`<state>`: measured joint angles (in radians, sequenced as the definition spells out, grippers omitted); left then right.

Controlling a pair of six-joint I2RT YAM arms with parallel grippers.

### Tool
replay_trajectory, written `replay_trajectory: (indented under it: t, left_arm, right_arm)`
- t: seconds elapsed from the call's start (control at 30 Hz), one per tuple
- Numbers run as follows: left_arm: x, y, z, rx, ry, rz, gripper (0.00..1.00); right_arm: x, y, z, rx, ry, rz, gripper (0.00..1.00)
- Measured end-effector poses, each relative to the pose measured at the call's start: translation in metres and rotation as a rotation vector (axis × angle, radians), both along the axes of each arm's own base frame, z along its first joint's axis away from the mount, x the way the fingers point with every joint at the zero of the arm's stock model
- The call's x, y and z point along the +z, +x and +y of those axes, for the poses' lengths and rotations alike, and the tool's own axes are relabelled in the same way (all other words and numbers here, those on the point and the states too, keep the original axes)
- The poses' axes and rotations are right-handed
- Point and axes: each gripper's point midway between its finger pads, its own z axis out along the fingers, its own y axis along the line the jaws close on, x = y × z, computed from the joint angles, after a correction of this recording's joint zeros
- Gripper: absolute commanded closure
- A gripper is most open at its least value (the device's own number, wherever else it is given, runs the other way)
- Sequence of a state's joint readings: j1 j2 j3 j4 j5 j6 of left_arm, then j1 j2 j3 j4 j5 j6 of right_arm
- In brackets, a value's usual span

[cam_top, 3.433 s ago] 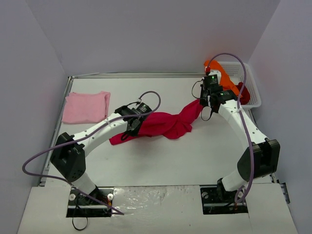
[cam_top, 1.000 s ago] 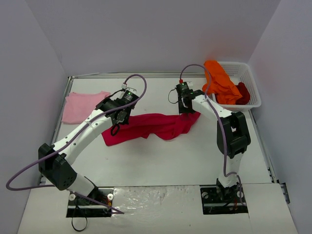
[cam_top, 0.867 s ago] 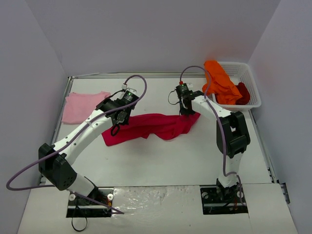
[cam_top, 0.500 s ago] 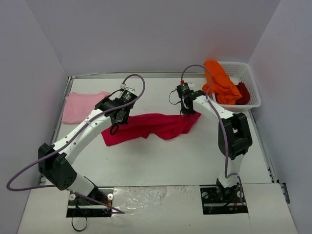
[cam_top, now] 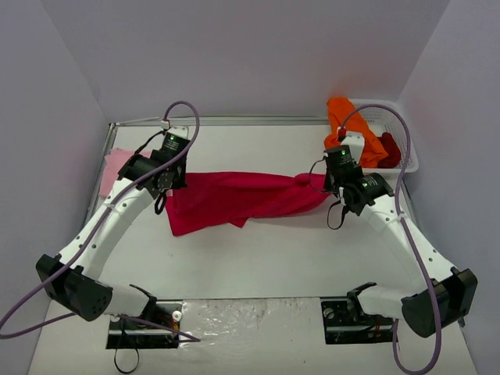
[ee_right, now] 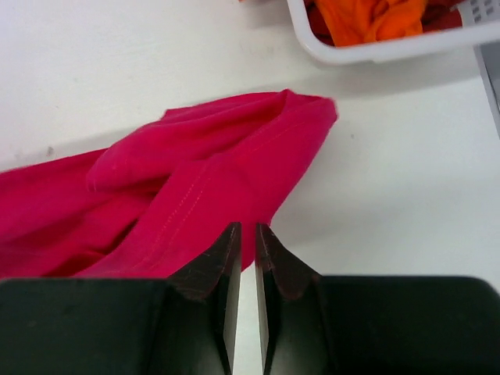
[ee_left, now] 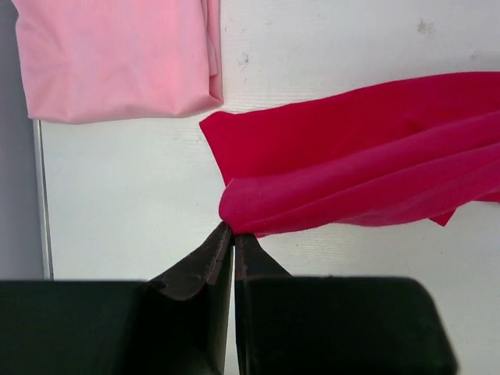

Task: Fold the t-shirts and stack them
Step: Flatten out the tshirt

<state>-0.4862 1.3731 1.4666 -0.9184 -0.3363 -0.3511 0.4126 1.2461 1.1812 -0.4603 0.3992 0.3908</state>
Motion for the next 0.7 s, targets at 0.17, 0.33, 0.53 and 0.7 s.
replay_trajectory:
  t: [0.17, 0.33, 0.53, 0.7]
  left_arm:
    - [0.009, -0.004, 0.002, -0.001, -0.019, -0.02, 0.98]
    - [0.002, -0.006, 0.0, -0.012, -0.022, 0.005, 0.98]
    - [-0.003, -0.005, -0.004, -0.021, -0.026, 0.024, 0.98]
    - [-0.004, -0.005, -0.005, -0.027, -0.031, 0.027, 0.98]
  right_arm:
    - [-0.03, -0.027, -0.008, -0.016, 0.008, 0.082, 0.69]
    - [-0.036, -0.043, -0.011, -0.019, 0.019, 0.116, 0.68]
    - [-0.05, -0.039, -0.011, -0.025, -0.004, 0.158, 0.69]
    - [-0.078, -0.027, -0.005, -0.012, -0.042, 0.234, 0.68]
